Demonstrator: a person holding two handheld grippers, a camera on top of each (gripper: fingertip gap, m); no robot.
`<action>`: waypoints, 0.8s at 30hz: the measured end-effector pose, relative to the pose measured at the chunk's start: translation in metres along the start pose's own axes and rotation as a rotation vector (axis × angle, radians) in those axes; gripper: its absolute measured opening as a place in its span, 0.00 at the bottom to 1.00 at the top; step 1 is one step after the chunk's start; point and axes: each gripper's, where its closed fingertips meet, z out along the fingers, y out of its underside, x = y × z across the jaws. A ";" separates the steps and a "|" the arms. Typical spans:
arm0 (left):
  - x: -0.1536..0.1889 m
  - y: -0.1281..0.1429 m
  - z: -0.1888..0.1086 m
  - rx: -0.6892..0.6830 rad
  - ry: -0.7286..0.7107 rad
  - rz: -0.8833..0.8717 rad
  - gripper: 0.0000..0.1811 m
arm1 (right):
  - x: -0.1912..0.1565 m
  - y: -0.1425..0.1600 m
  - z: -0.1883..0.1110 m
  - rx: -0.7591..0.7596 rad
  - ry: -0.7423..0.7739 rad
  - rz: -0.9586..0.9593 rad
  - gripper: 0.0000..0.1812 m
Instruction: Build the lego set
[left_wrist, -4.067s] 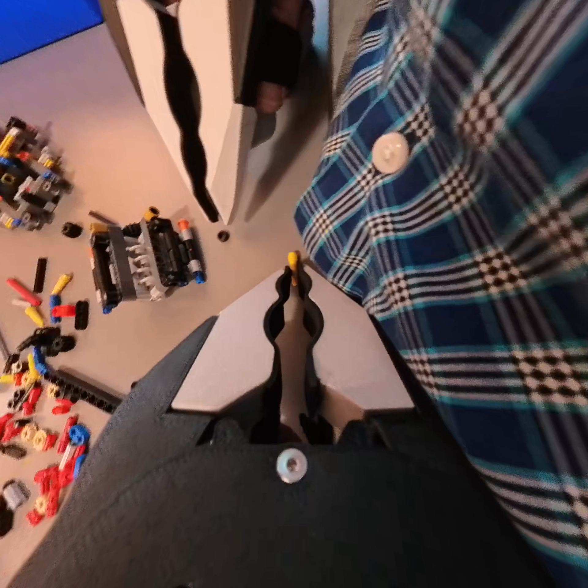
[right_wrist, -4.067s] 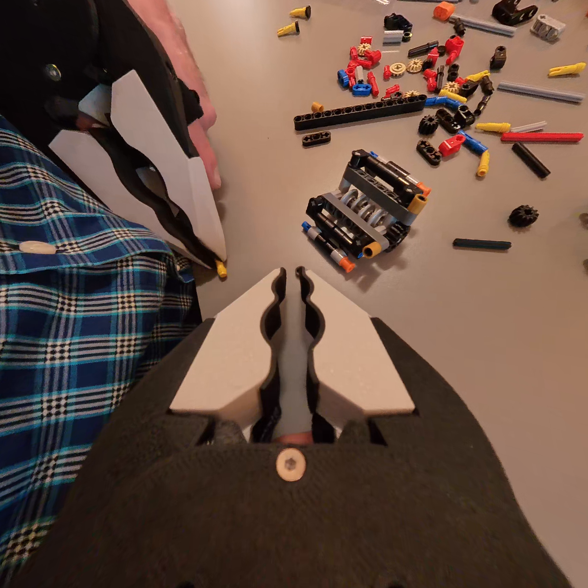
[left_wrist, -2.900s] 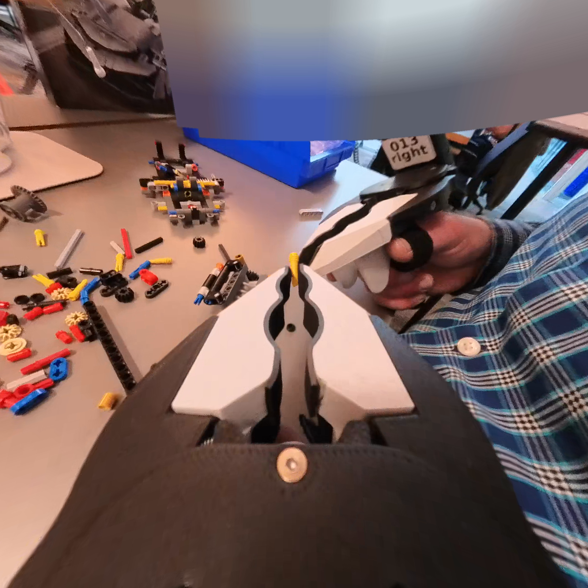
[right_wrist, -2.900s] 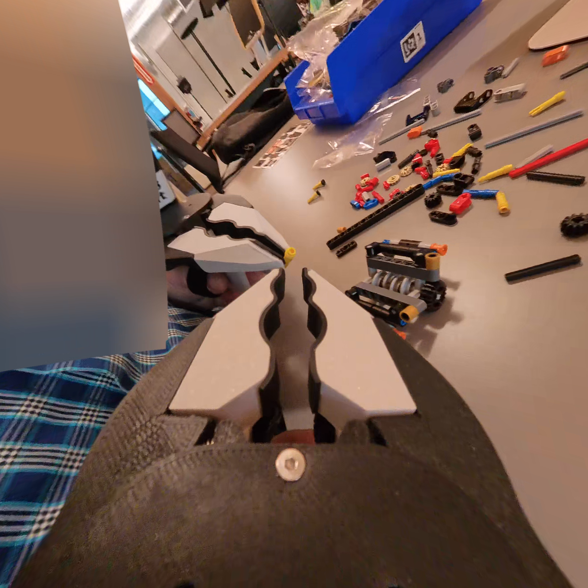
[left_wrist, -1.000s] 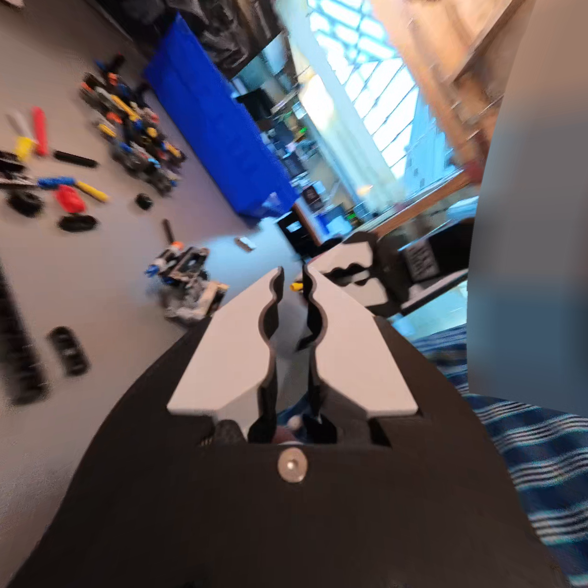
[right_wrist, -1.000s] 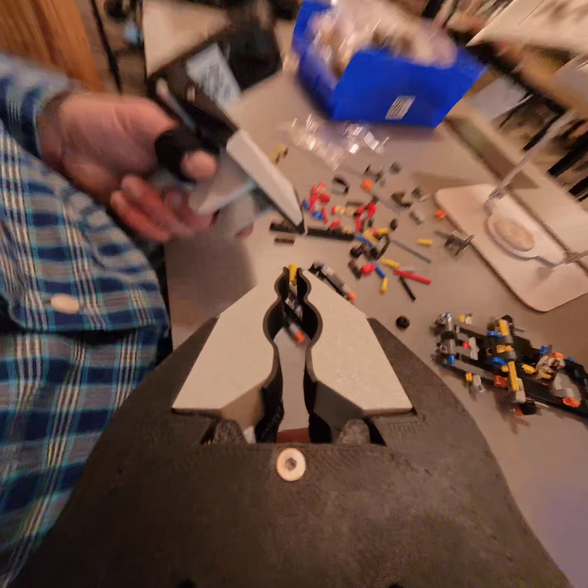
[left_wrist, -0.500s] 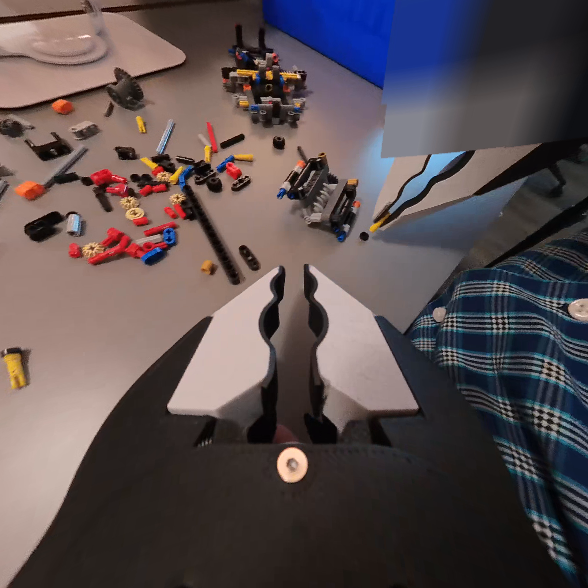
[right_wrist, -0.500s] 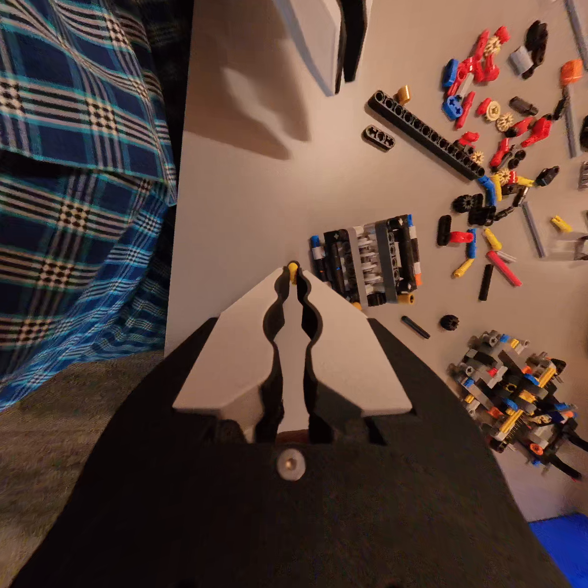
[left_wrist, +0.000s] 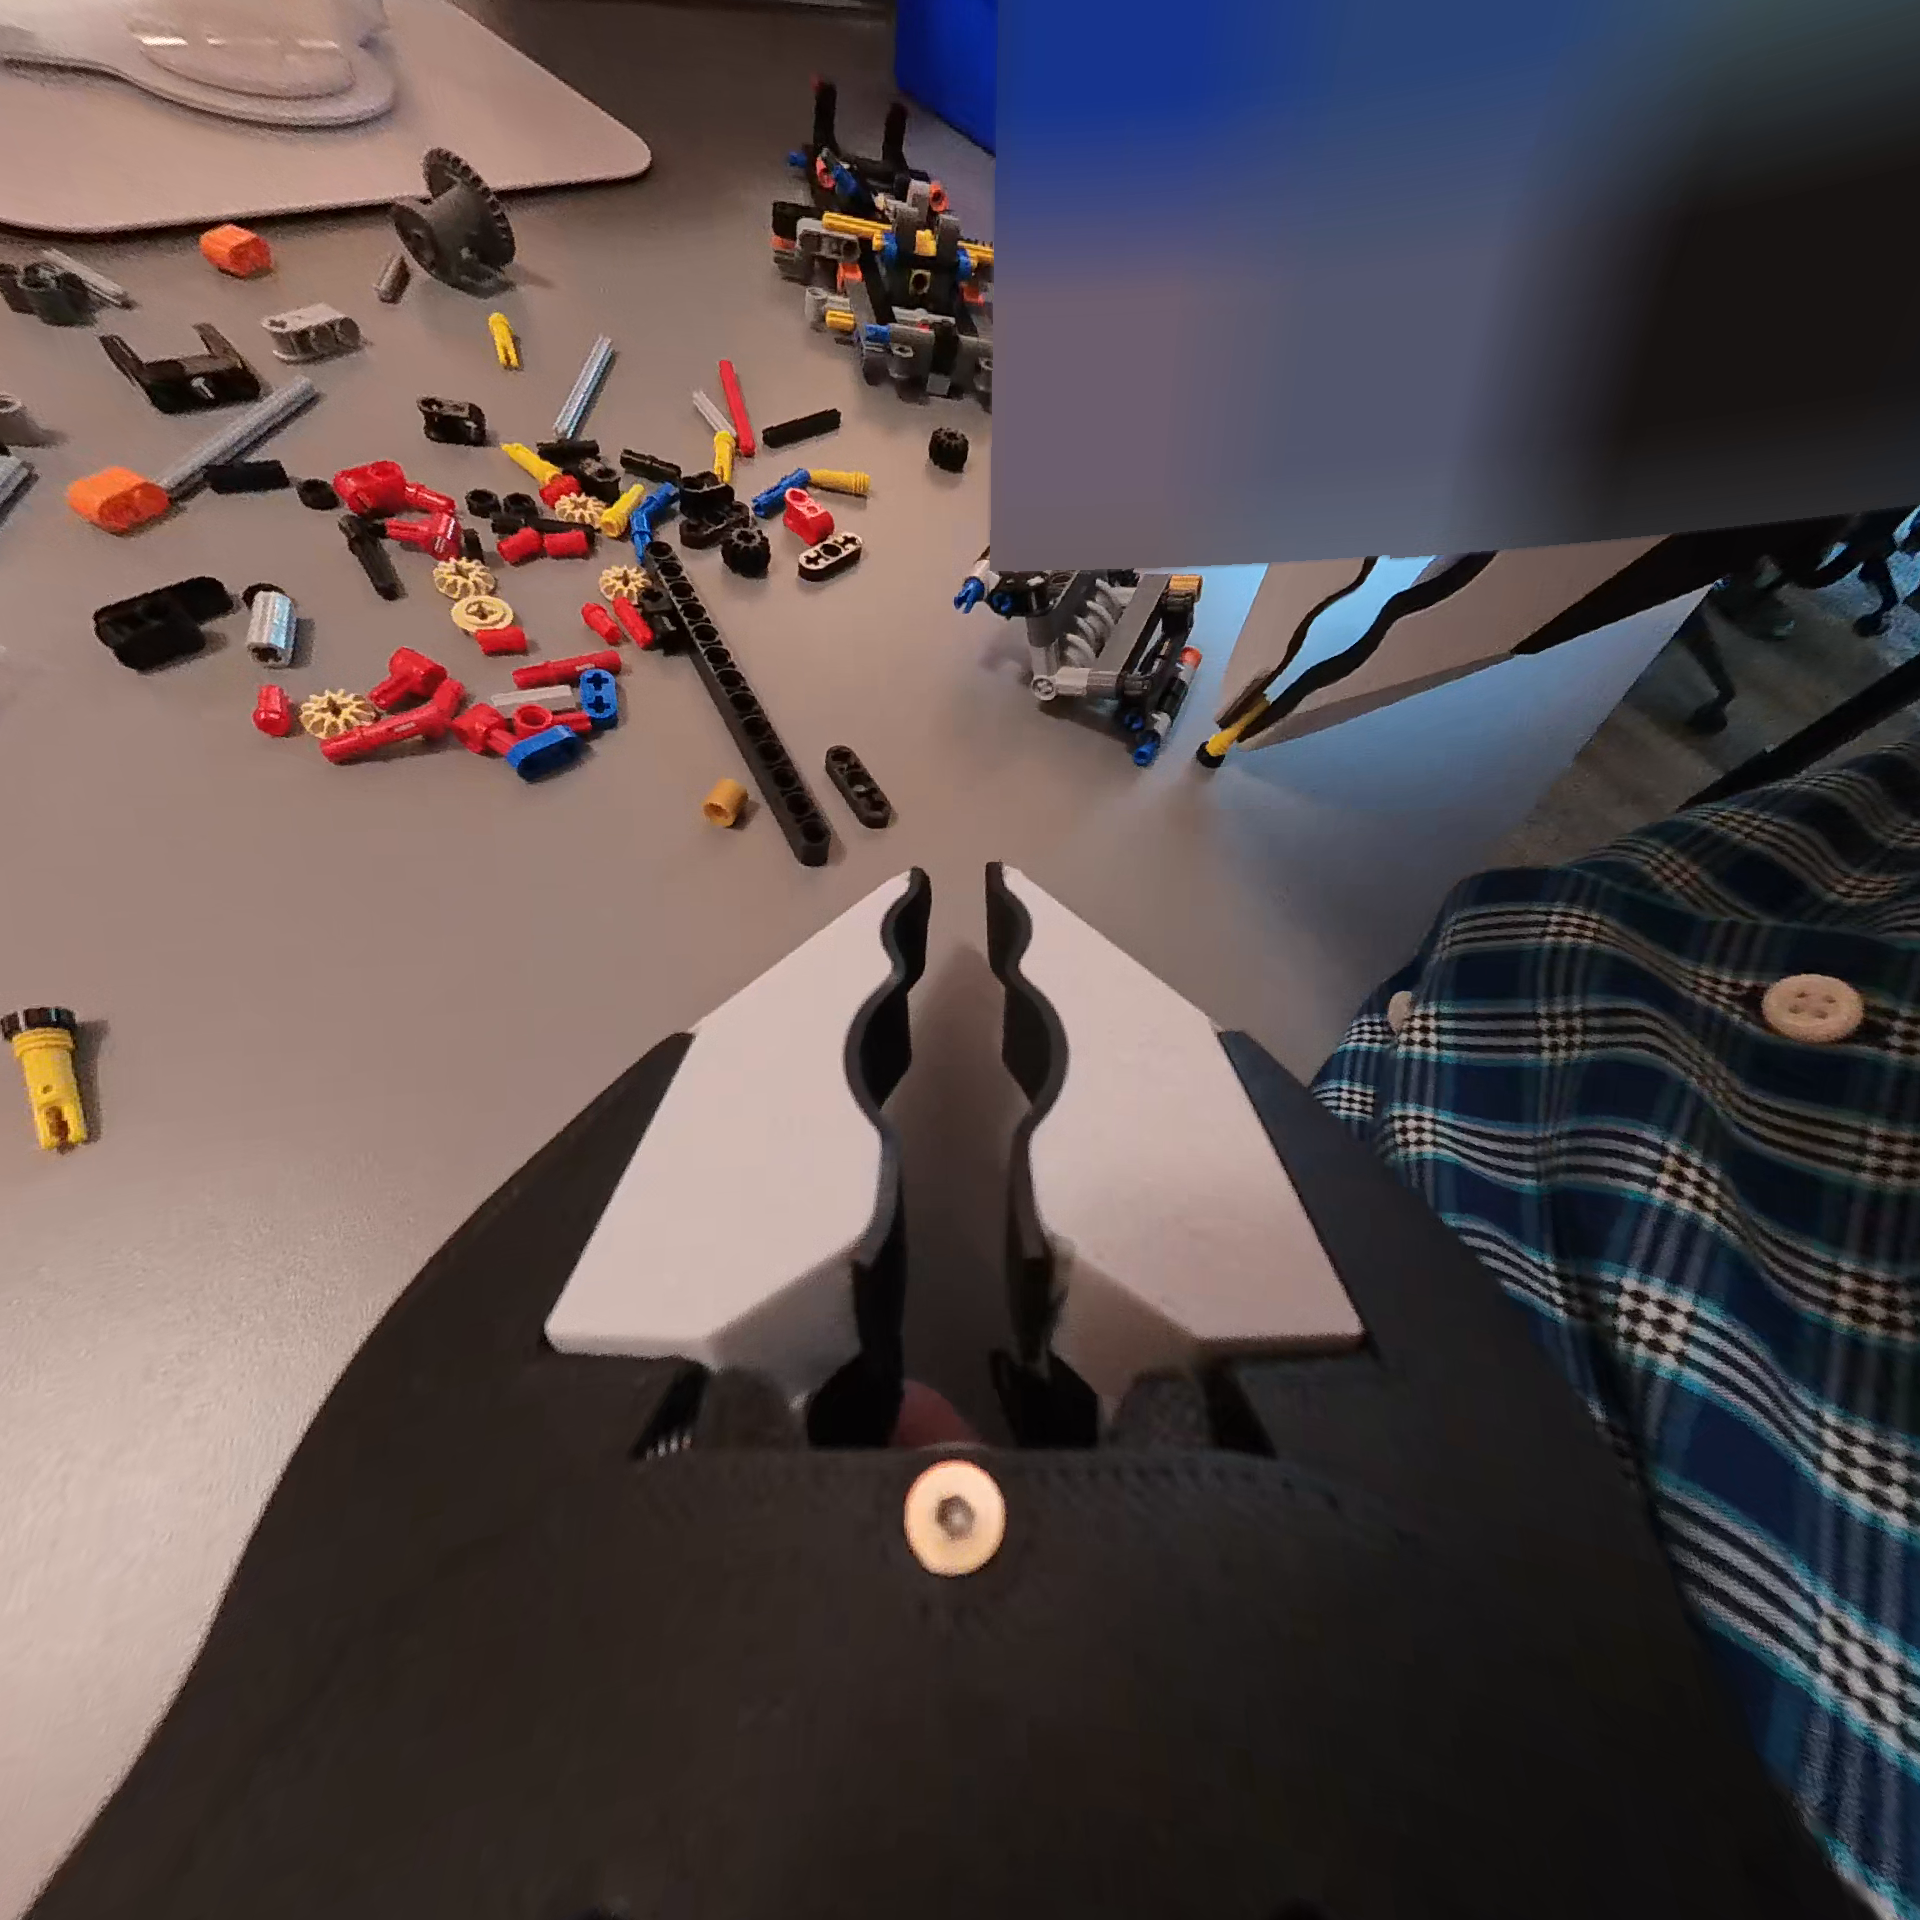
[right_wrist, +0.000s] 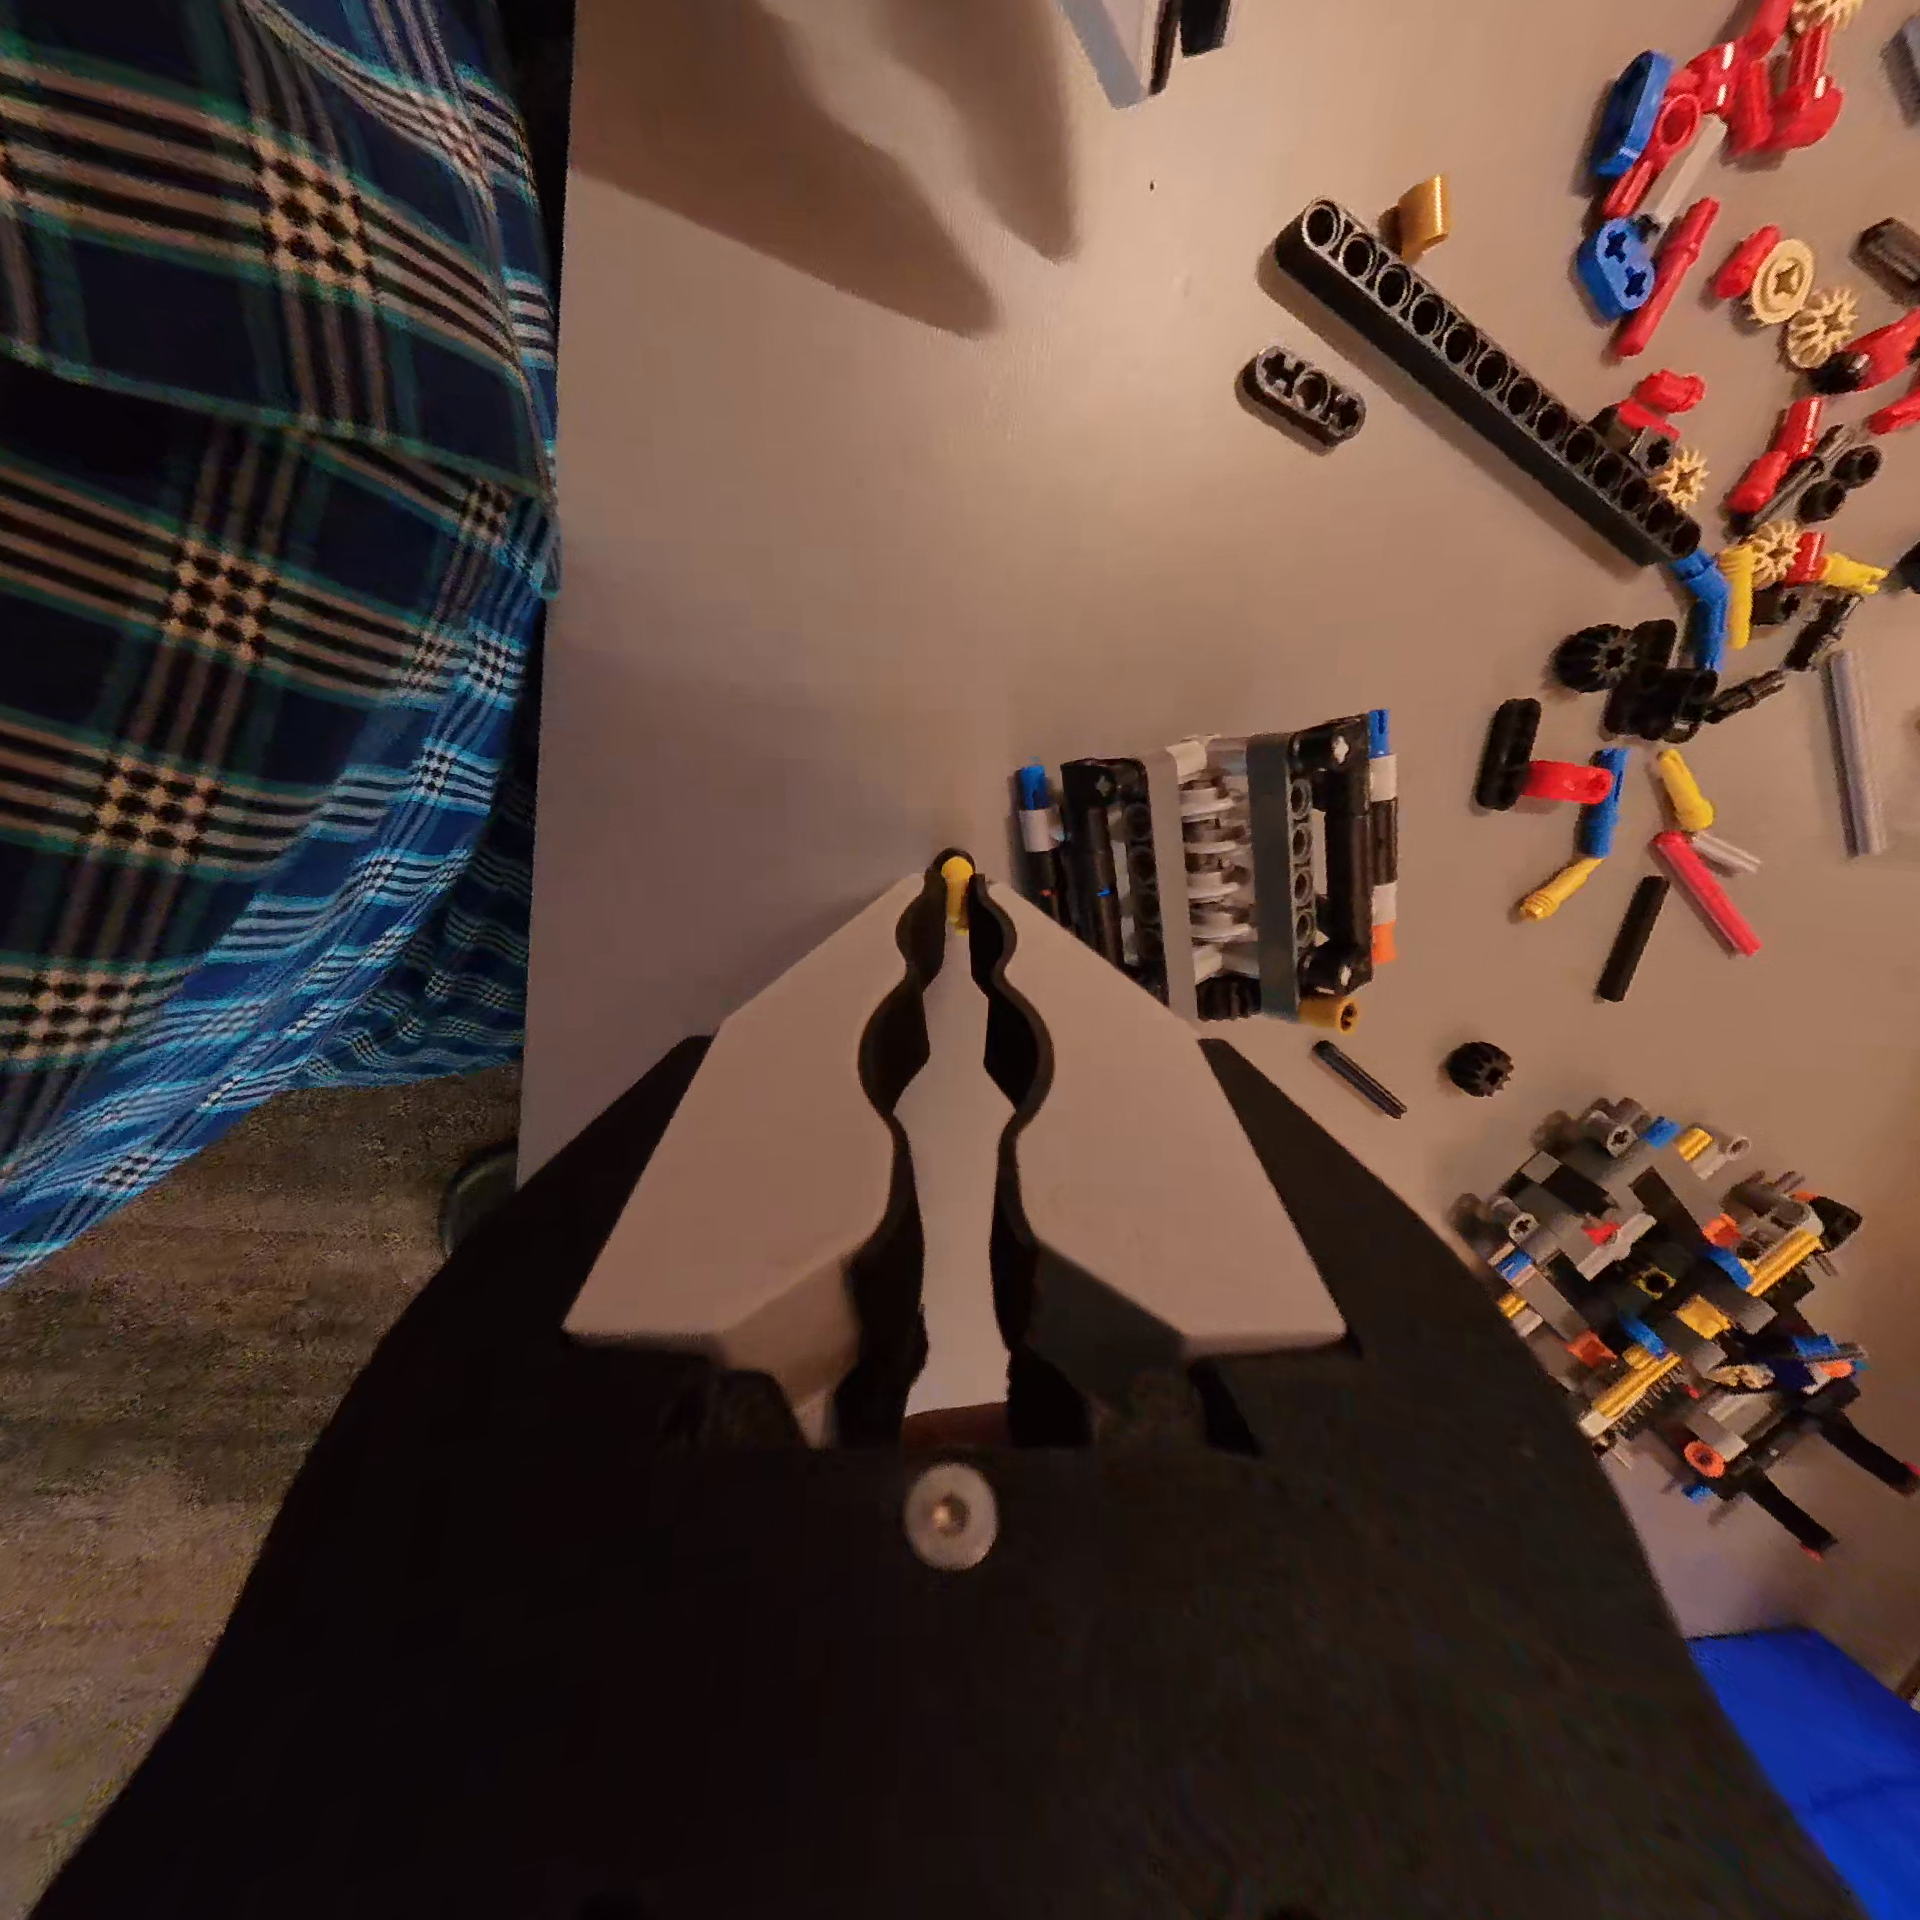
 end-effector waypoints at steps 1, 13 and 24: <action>0.000 0.000 0.000 -0.002 0.000 0.001 0.04 | 0.000 0.000 0.000 -0.015 -0.004 -0.012 0.01; 0.000 0.000 -0.001 0.007 0.008 -0.002 0.04 | 0.001 -0.002 0.001 -0.263 -0.029 -0.299 0.00; 0.000 -0.001 -0.004 0.021 0.023 -0.006 0.05 | -0.001 -0.006 0.004 -0.421 -0.113 -0.514 0.00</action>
